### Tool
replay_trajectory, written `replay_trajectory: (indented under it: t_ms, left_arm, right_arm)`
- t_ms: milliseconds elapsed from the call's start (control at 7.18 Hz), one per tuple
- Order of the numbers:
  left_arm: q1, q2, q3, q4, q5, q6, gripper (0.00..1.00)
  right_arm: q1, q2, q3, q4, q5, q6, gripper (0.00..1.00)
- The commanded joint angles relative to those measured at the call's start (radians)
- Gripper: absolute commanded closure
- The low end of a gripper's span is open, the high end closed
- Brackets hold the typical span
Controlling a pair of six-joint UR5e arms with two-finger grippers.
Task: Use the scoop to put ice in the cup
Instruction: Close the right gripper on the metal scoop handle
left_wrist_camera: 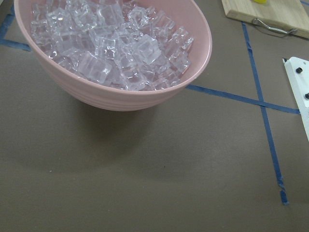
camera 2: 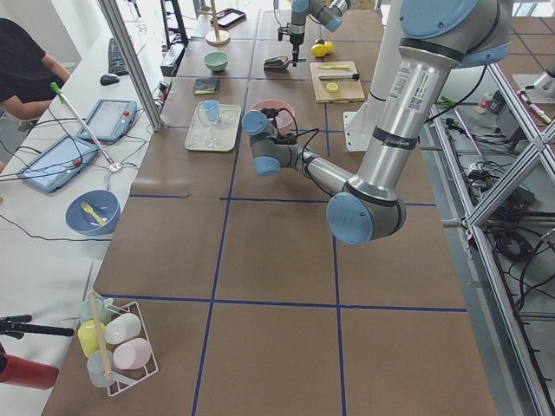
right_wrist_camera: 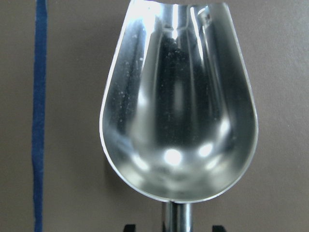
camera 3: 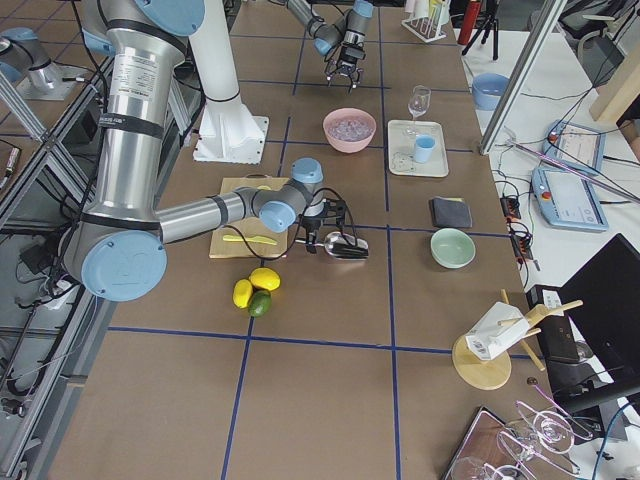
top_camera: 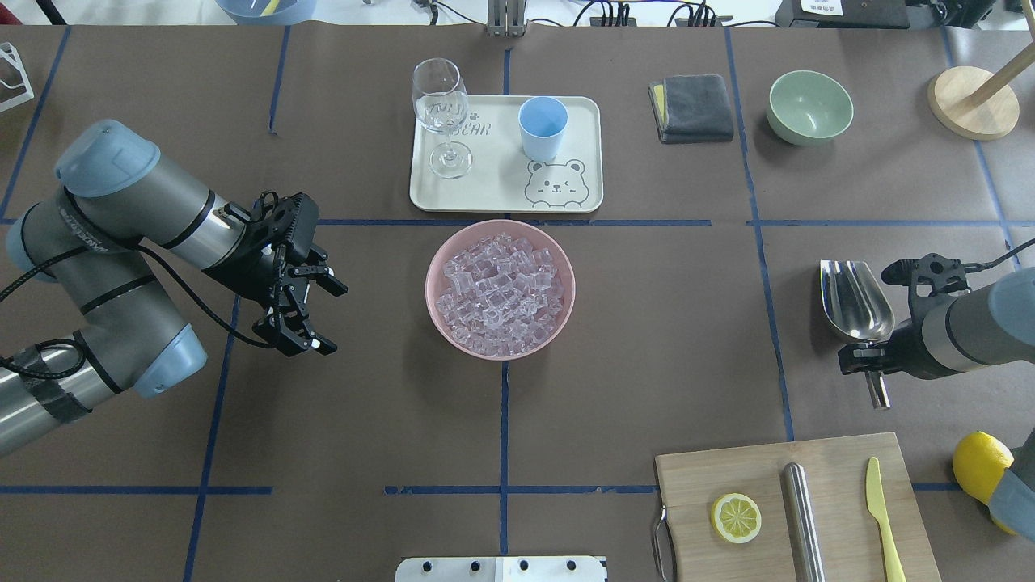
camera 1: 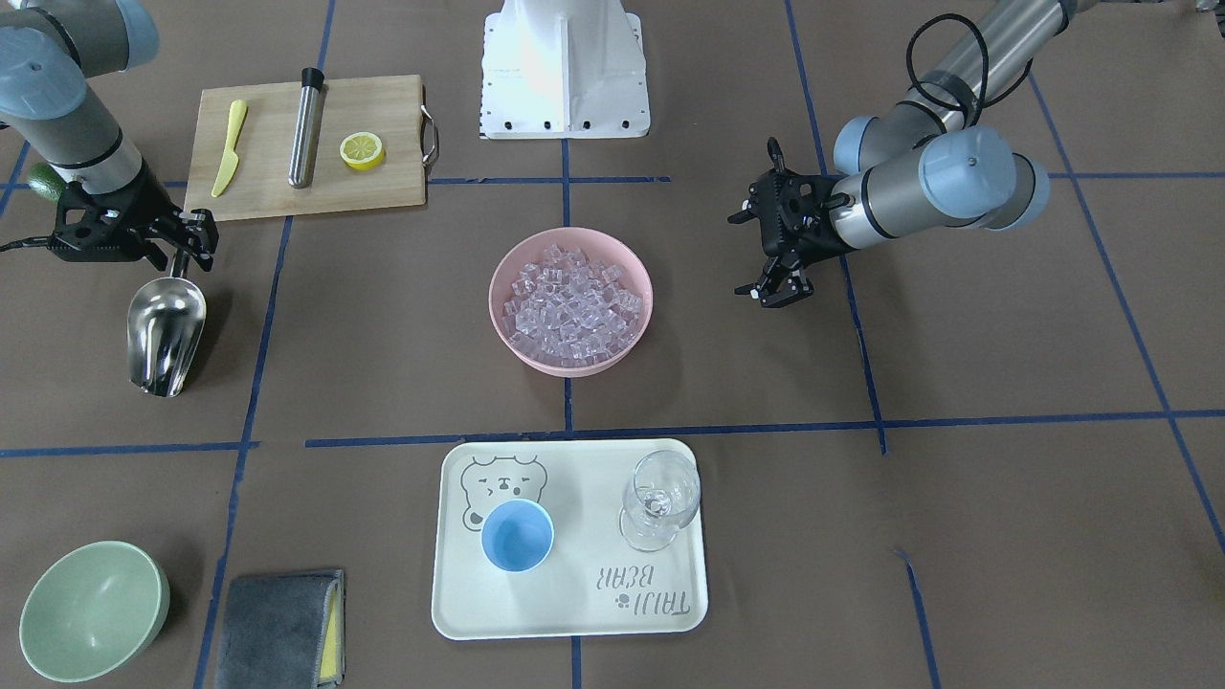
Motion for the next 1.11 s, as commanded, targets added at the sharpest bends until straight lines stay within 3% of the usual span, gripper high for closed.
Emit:
replay_trajectory:
  t_ms: [0, 279, 557, 836, 975]
  left_arm:
    - [0.0, 0.0, 0.0, 0.001, 0.0, -0.001, 0.0]
    - [0.002, 0.0, 0.002, 0.001, 0.0, 0.001, 0.0]
    - [0.002, 0.0, 0.012, 0.003, 0.002, 0.001, 0.0]
    - [0.003, 0.0, 0.012, 0.003, 0.002, 0.001, 0.0]
    - [0.003, 0.0, 0.011, 0.003, 0.0, 0.001, 0.0]
  right_arm:
    - [-0.006, -0.001, 0.0, 0.0, -0.002, 0.0, 0.51]
    - [-0.005, -0.001, 0.0, -0.002, -0.003, 0.0, 0.65]
    - [-0.003, -0.006, 0.0, -0.002, -0.005, 0.0, 1.0]
    - [0.006, -0.014, 0.035, -0.003, -0.006, 0.0, 1.0]
    - [0.073, -0.014, 0.09, -0.005, -0.008, 0.0, 1.0]
